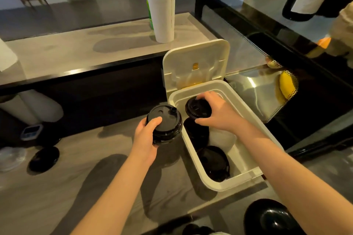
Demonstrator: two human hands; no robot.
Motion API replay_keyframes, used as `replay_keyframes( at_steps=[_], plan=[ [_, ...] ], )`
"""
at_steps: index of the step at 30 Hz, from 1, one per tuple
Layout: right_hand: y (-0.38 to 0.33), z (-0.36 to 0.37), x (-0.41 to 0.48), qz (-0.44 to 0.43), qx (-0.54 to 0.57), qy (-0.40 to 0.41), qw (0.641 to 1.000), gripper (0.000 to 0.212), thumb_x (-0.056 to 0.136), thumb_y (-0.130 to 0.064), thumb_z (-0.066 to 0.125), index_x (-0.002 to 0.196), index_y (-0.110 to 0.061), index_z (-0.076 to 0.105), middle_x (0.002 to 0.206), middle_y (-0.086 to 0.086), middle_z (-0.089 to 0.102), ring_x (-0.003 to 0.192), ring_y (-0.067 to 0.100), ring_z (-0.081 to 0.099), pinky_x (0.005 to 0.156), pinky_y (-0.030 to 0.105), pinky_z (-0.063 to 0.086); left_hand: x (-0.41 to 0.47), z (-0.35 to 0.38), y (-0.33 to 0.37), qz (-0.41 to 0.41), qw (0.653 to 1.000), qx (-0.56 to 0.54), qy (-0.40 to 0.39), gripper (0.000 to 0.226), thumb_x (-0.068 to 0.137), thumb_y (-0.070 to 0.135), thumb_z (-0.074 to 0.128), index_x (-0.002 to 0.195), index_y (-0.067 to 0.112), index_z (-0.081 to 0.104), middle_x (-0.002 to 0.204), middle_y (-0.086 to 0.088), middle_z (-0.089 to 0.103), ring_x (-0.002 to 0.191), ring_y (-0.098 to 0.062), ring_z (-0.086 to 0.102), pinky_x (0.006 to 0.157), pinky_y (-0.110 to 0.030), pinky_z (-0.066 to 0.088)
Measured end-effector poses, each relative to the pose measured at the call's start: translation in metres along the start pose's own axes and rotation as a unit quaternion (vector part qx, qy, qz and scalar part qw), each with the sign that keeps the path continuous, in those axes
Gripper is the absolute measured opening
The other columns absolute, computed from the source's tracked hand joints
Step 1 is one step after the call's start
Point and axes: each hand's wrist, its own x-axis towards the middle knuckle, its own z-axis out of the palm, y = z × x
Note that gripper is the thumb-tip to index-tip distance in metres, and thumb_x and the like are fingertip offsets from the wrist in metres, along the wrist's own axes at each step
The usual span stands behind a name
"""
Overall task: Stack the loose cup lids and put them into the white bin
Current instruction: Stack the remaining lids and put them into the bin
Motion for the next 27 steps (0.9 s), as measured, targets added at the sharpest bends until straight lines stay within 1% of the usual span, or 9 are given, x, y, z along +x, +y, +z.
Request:
replay_keyframes(
  at_steps=[3, 5, 8, 10, 13, 16, 21, 24, 27],
  plan=[
    [0.005, 0.008, 0.003, -0.040, -0.086, -0.054, 0.994, 0.061, 0.071, -0.030, 0.077, 0.122, -0.018, 0.047, 0.118, -0.005, 0.044, 0.109, 0.015, 0.046, 0.091, 0.031, 0.043, -0.004, 0.001, -0.003, 0.008, 1.000, -0.006, 0.000, 0.011, 0.089, 0.010, 0.058, 0.096, 0.018, 0.060, 0.094, -0.003, 0.067, 0.088, -0.019, 0.063, 0.073, -0.033, 0.050],
    [0.009, 0.017, 0.008, -0.055, -0.159, -0.102, 0.980, 0.062, 0.071, -0.035, 0.075, 0.123, -0.017, 0.045, 0.121, -0.001, 0.045, 0.106, 0.020, 0.048, 0.088, 0.036, 0.044, -0.003, 0.002, -0.006, 0.007, 1.000, -0.011, 0.007, 0.011, 0.089, 0.011, 0.058, 0.096, 0.018, 0.060, 0.094, -0.003, 0.067, 0.088, -0.019, 0.063, 0.073, -0.033, 0.049],
    [0.013, 0.029, 0.017, -0.084, -0.249, -0.136, 0.955, 0.061, 0.071, -0.041, 0.074, 0.120, -0.017, 0.046, 0.118, 0.002, 0.048, 0.100, 0.025, 0.053, 0.082, 0.035, 0.045, -0.002, 0.004, -0.008, 0.008, 1.000, -0.015, 0.018, 0.011, 0.089, 0.011, 0.058, 0.095, 0.020, 0.060, 0.094, -0.002, 0.066, 0.088, -0.019, 0.062, 0.071, -0.033, 0.048],
    [0.016, 0.034, 0.020, -0.087, -0.279, -0.149, 0.945, 0.060, 0.071, -0.042, 0.073, 0.118, -0.016, 0.047, 0.116, 0.003, 0.051, 0.099, 0.025, 0.053, 0.079, 0.034, 0.043, -0.002, 0.003, -0.010, 0.012, 1.000, -0.015, 0.020, 0.011, 0.089, 0.011, 0.058, 0.095, 0.019, 0.060, 0.094, -0.003, 0.066, 0.087, -0.019, 0.062, 0.069, -0.031, 0.048],
    [0.020, 0.040, 0.018, -0.088, -0.301, -0.169, 0.935, 0.061, 0.072, -0.045, 0.073, 0.119, -0.016, 0.046, 0.117, 0.002, 0.053, 0.103, 0.023, 0.052, 0.083, 0.035, 0.040, -0.003, 0.002, -0.011, 0.015, 1.000, -0.015, 0.018, 0.012, 0.088, 0.011, 0.057, 0.097, 0.019, 0.060, 0.095, -0.003, 0.066, 0.089, -0.020, 0.062, 0.069, -0.031, 0.048],
    [0.021, 0.043, 0.014, -0.085, -0.318, -0.163, 0.930, 0.061, 0.075, -0.047, 0.070, 0.121, -0.016, 0.045, 0.119, 0.002, 0.053, 0.107, 0.023, 0.051, 0.089, 0.034, 0.037, -0.001, 0.001, -0.012, 0.011, 0.999, -0.023, 0.026, 0.013, 0.089, 0.011, 0.057, 0.099, 0.019, 0.060, 0.098, -0.005, 0.065, 0.092, -0.022, 0.061, 0.071, -0.033, 0.049],
    [0.024, 0.046, 0.011, -0.104, -0.353, -0.157, 0.917, 0.064, 0.077, -0.053, 0.066, 0.126, -0.017, 0.046, 0.123, 0.003, 0.051, 0.110, 0.023, 0.052, 0.091, 0.034, 0.037, -0.003, 0.004, -0.015, 0.009, 0.999, -0.023, 0.029, 0.014, 0.089, 0.012, 0.057, 0.101, 0.018, 0.060, 0.101, -0.005, 0.065, 0.093, -0.022, 0.061, 0.071, -0.033, 0.049],
    [0.023, 0.043, 0.009, -0.109, -0.348, -0.143, 0.920, 0.060, 0.079, -0.053, 0.064, 0.122, -0.014, 0.049, 0.119, 0.004, 0.052, 0.106, 0.023, 0.051, 0.086, 0.032, 0.038, -0.006, 0.007, -0.014, 0.005, 0.999, -0.023, 0.030, 0.007, 0.091, 0.014, 0.055, 0.093, 0.019, 0.060, 0.096, -0.004, 0.065, 0.091, -0.021, 0.061, 0.070, -0.033, 0.048],
    [0.021, 0.036, 0.008, -0.121, -0.318, -0.116, 0.933, 0.047, 0.084, -0.048, 0.061, 0.112, -0.010, 0.056, 0.114, 0.005, 0.053, 0.103, 0.025, 0.052, 0.085, 0.034, 0.040, -0.007, 0.009, -0.012, 0.007, 0.999, -0.014, 0.032, 0.007, 0.092, 0.017, 0.053, 0.092, 0.020, 0.060, 0.096, -0.003, 0.066, 0.093, -0.020, 0.061, 0.074, -0.035, 0.048]
  ],
)
